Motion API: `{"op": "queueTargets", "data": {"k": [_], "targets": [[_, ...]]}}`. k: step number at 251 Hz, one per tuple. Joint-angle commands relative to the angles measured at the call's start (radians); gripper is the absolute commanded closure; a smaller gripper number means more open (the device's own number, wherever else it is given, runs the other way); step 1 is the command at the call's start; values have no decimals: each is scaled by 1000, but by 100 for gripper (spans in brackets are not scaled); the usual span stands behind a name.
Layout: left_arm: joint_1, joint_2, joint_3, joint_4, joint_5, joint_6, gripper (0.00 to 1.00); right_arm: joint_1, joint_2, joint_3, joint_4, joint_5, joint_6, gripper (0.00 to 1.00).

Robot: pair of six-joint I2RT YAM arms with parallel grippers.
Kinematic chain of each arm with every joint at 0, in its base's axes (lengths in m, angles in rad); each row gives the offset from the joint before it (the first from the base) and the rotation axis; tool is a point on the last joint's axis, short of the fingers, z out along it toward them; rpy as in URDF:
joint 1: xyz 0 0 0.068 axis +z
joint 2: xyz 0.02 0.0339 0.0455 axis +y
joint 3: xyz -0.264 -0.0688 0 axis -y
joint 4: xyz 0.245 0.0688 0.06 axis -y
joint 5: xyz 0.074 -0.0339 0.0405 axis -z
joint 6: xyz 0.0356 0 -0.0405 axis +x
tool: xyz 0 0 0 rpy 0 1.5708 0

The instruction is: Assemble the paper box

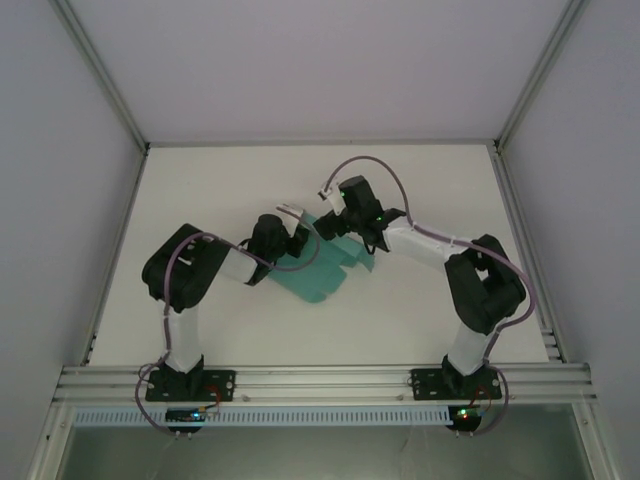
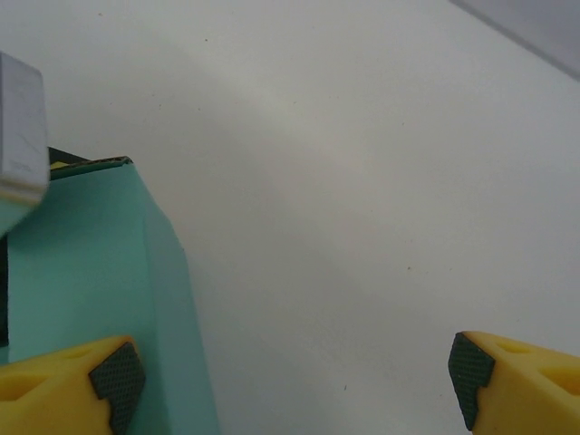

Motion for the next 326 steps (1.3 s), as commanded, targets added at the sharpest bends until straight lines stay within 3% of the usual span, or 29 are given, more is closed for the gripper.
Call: {"op": "queueTargets", "data": {"k": [1, 70, 105, 175, 210, 248, 283, 305, 326], "targets": [[-12, -54, -30, -78, 16, -22, 67, 32, 75, -48, -82, 127, -48, 9], [-2, -139, -45, -148, -74, -35, 61, 37, 70, -62, -76, 139, -15, 9], [5, -125, -34, -138, -97, -34, 66, 35, 71, -52, -84, 120, -13, 9], [24, -157, -41, -164, -117, -12, 66, 25, 76, -43, -99, 111, -9, 8], [30, -164, -54, -146, -132, -17, 76, 25, 82, -41, -101, 97, -9, 9], [30, -124, -16, -131, -91, -16, 77, 26, 99, -25, -110, 81, -14, 9], [31, -85, 27, -110, -92, -18, 87, 25, 114, -15, -122, 84, -15, 9], [31, -65, 55, -128, -86, -25, 100, 23, 116, -13, -130, 77, -16, 9], [28, -56, 68, -139, -82, -29, 100, 21, 110, -12, -131, 90, -7, 9]]}}
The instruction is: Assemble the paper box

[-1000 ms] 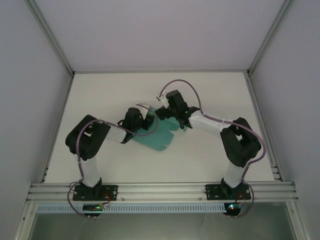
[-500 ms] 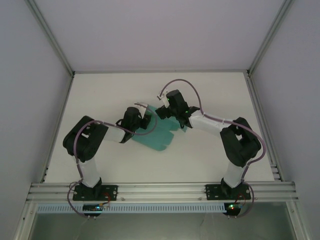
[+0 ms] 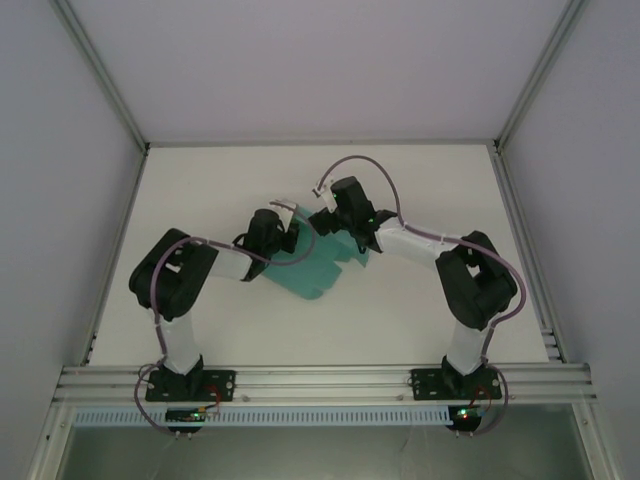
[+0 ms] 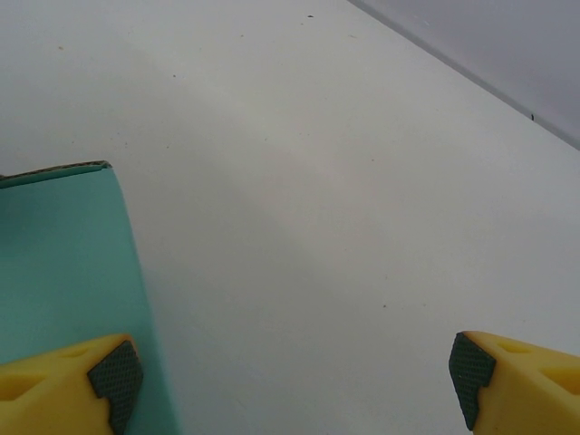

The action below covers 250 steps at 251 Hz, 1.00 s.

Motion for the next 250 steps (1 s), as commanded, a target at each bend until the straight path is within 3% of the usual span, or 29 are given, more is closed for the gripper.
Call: {"op": "queueTargets", "data": {"k": [1, 58, 89, 126, 174, 206, 250], "targets": [[4, 24, 50, 3, 8, -23, 100, 0, 62, -35, -203, 4, -10, 9], [30, -95, 19, -57, 47, -99, 100, -27, -181, -101, -250, -23, 101, 5], [111, -139, 60, -189, 257, -230, 100, -75, -395, -201, -294, -189, 157, 3], [178, -174, 53, -201, 469, -326, 100, -151, -563, -334, -242, -443, 196, 5], [184, -187, 64, -246, 587, -302, 100, -154, -502, -263, -178, -398, 167, 19], [177, -175, 66, -267, 564, -293, 100, -151, -432, -199, -164, -438, 153, 30], [160, -150, 91, -293, 505, -283, 100, -145, -375, -190, -169, -475, 159, 32]]}}
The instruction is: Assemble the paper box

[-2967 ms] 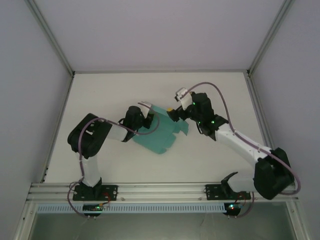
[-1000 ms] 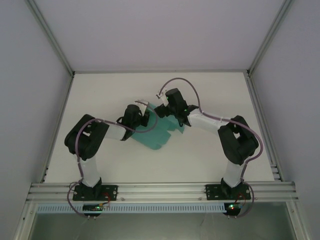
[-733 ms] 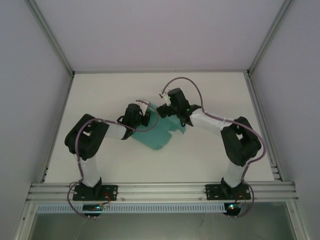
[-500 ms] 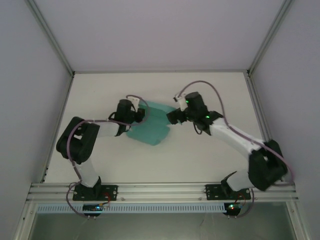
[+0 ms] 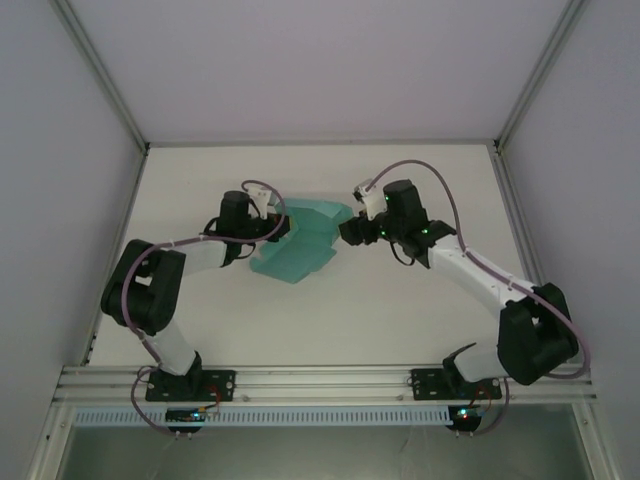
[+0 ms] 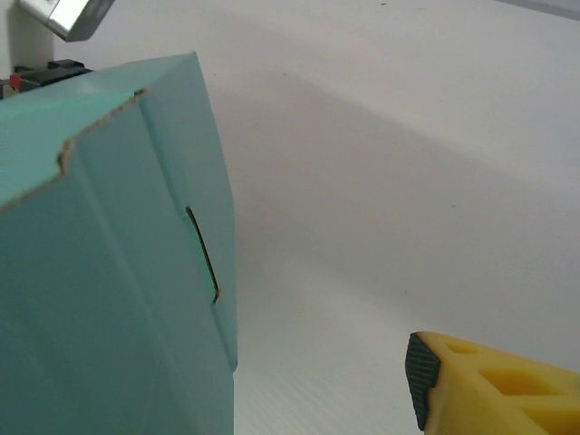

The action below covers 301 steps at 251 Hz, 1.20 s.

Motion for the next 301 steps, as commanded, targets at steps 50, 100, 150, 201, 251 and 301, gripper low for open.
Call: {"op": "queueTargets", "data": {"k": [50, 100, 150, 201, 251, 301], "targets": [[-47, 36, 68, -55, -120, 31, 100, 7, 25, -9, 4, -101, 17, 38], [-45, 45, 53, 4, -114, 10, 100, -11, 0, -36, -5, -132, 25, 39], [-45, 54, 63, 12, -105, 3, 100, -18, 53, -15, 27, -127, 35, 79], [-57, 86, 128, -117, -358, -50, 98, 3, 79, 2, 31, -104, 32, 100], [-111, 130, 244, -387, -854, -116, 100, 47, 64, -19, 20, 3, 32, 100], [-110, 155, 284, -512, -975, -201, 100, 57, 61, -31, 25, 46, 35, 100]]}}
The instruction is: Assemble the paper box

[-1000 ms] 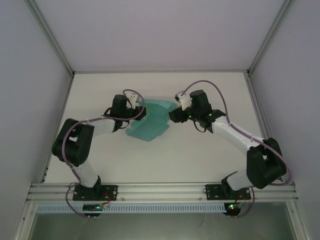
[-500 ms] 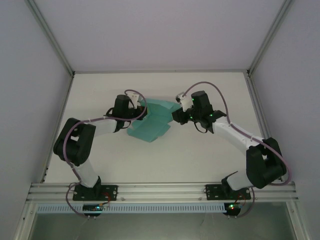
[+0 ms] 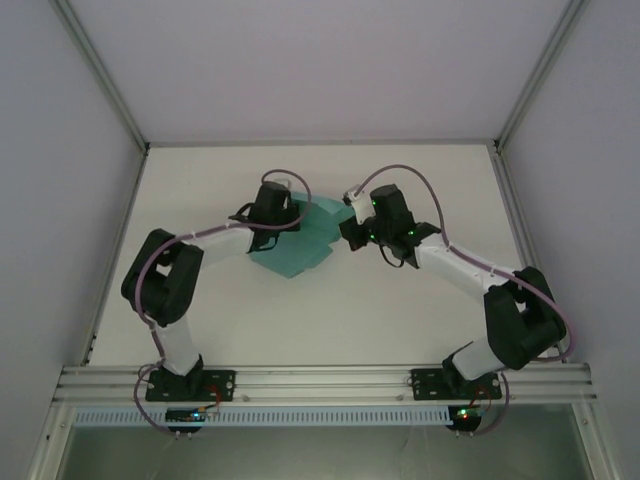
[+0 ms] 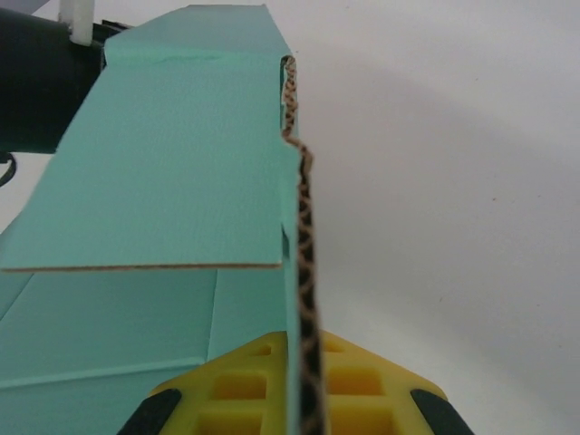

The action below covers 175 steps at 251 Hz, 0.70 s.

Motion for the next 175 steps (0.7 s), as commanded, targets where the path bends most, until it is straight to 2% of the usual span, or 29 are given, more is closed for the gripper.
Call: {"op": "queueTargets", "data": {"k": [1, 18, 42, 66, 101, 130, 175], "targets": [[60, 48, 23, -191, -396, -84, 100, 10, -21, -10, -61, 15, 5, 100], [59, 60, 47, -248, -436, -98, 100, 12, -19, -15, -55, 18, 4, 100], [60, 66, 40, -241, -432, -79, 100, 10, -12, -24, -36, 3, 2, 100], [60, 56, -7, -165, -333, 1, 98, -1, 19, -31, -32, -31, 4, 100], [62, 33, -99, -72, -226, 47, 93, -12, 65, -55, -13, -60, -12, 100], [63, -2, -173, 30, -155, 66, 82, -13, 84, -61, -23, -71, -42, 100], [96, 28, -158, 25, -79, 50, 80, -11, 100, -68, -36, -72, -86, 100]]}}
